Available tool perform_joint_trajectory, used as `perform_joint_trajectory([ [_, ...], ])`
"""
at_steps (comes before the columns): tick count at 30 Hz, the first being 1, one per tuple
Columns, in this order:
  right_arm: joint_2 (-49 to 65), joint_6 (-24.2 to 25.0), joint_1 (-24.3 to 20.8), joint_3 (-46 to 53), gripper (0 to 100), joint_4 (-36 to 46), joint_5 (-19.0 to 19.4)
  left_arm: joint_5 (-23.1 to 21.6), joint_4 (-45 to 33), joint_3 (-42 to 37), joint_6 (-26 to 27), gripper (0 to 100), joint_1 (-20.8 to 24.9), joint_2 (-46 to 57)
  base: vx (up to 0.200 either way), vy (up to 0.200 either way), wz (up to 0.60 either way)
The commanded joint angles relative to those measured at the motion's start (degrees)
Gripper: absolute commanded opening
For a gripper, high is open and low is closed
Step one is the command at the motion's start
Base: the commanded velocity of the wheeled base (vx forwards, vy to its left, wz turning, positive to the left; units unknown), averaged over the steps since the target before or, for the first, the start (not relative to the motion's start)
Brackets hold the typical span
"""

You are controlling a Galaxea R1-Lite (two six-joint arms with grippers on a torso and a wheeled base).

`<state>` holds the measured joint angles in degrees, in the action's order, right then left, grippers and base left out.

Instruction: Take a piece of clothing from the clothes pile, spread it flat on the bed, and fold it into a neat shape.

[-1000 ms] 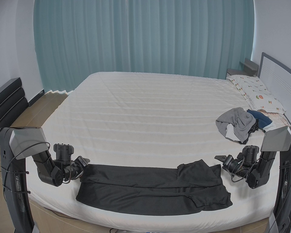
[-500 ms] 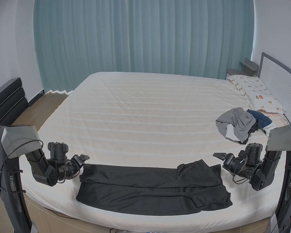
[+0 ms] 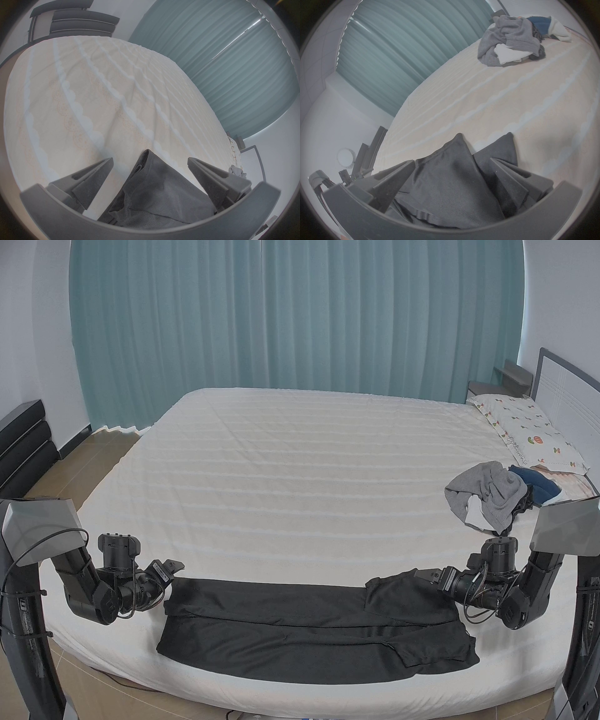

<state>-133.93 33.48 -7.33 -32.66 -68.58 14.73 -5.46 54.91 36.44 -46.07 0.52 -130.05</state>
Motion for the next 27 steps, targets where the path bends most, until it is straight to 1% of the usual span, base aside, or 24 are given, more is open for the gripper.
perform_joint_trajectory([
  [1,-2.48,-1.04,-0.32,-0.74,100,-0.15,0.04,0.01,0.03,0.04,0.01,100,0.00,-0.29,0.000,0.000,0.00],
  [2,-2.39,-1.31,-0.32,-0.39,0,-0.23,0.04,0.01,0.03,0.04,0.01,100,0.00,-0.29,0.000,0.000,0.00],
  [7,-0.46,-2.01,-0.23,1.46,0,-0.32,0.04,0.01,0.03,0.04,0.01,100,0.00,-0.47,0.000,0.000,0.00],
  [17,4.46,-5.35,0.73,8.40,0,-0.23,0.22,0.10,0.03,0.04,0.10,100,0.00,-0.73,0.000,0.000,0.00],
  [23,6.66,-5.44,2.23,9.81,0,0.12,0.74,0.10,0.03,0.04,0.10,100,0.00,-0.73,0.000,0.000,0.00],
  [27,7.54,-5.44,2.23,11.39,0,0.12,0.92,0.10,0.03,0.04,0.10,100,0.00,-0.73,0.000,0.000,0.00],
])
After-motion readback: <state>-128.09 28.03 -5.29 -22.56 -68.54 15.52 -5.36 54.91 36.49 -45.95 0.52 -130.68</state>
